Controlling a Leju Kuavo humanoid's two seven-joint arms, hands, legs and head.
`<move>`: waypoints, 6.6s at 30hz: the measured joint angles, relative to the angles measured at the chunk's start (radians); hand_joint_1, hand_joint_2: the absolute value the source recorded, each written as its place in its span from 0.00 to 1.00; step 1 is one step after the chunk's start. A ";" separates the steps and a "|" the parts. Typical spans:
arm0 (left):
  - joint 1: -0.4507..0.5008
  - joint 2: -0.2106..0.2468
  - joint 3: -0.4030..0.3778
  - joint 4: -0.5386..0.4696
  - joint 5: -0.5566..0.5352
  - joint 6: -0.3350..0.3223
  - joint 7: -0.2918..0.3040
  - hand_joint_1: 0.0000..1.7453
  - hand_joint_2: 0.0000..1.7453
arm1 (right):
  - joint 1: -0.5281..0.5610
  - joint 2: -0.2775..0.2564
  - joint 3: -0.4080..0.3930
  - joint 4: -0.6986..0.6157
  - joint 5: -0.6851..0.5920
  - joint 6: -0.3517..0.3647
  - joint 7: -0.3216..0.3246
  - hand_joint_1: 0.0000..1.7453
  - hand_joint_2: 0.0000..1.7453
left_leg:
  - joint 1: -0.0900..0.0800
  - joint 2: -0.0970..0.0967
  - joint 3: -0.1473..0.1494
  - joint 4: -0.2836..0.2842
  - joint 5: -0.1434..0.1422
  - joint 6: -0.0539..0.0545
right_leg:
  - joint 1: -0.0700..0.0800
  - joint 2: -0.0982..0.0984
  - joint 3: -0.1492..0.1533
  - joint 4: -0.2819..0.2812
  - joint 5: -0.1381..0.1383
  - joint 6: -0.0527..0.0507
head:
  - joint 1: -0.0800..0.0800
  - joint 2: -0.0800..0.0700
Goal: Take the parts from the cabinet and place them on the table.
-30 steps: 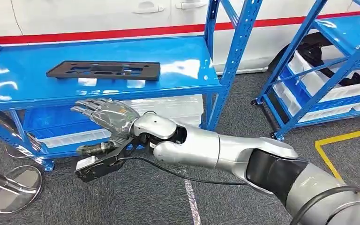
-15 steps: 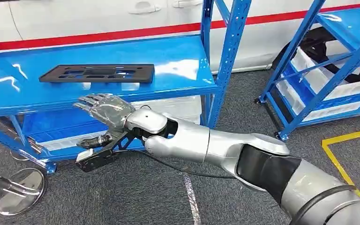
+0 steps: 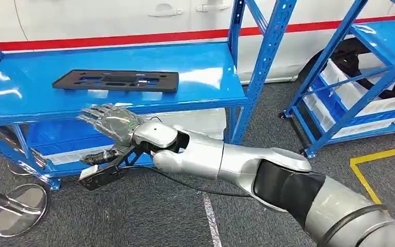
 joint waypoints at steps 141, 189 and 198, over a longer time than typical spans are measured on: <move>0.019 0.007 -0.077 0.006 0.093 0.003 0.035 0.00 0.00 | 0.091 -0.015 0.014 0.301 -0.129 0.013 0.078 0.00 1.00 | 0.003 0.000 -0.086 0.196 -0.061 -0.051 | -0.014 -0.001 0.130 -0.264 0.120 -0.038 | -0.002 0.000; 0.037 0.026 -0.112 0.006 0.246 -0.132 -0.034 0.00 1.00 | 0.134 -0.028 -0.119 -0.047 -0.404 -0.306 -0.109 1.00 1.00 | 0.004 0.000 0.008 0.014 -0.015 -0.019 | -0.011 -0.001 0.121 -0.243 0.129 -0.002 | 0.000 0.000; 0.039 0.023 -0.122 0.009 0.246 -0.117 -0.017 0.00 1.00 | 0.143 -0.032 -0.163 -0.135 -0.430 -0.325 -0.122 1.00 1.00 | 0.003 0.001 -0.097 0.232 -0.129 -0.057 | -0.010 0.003 0.132 -0.265 0.117 -0.039 | -0.002 0.000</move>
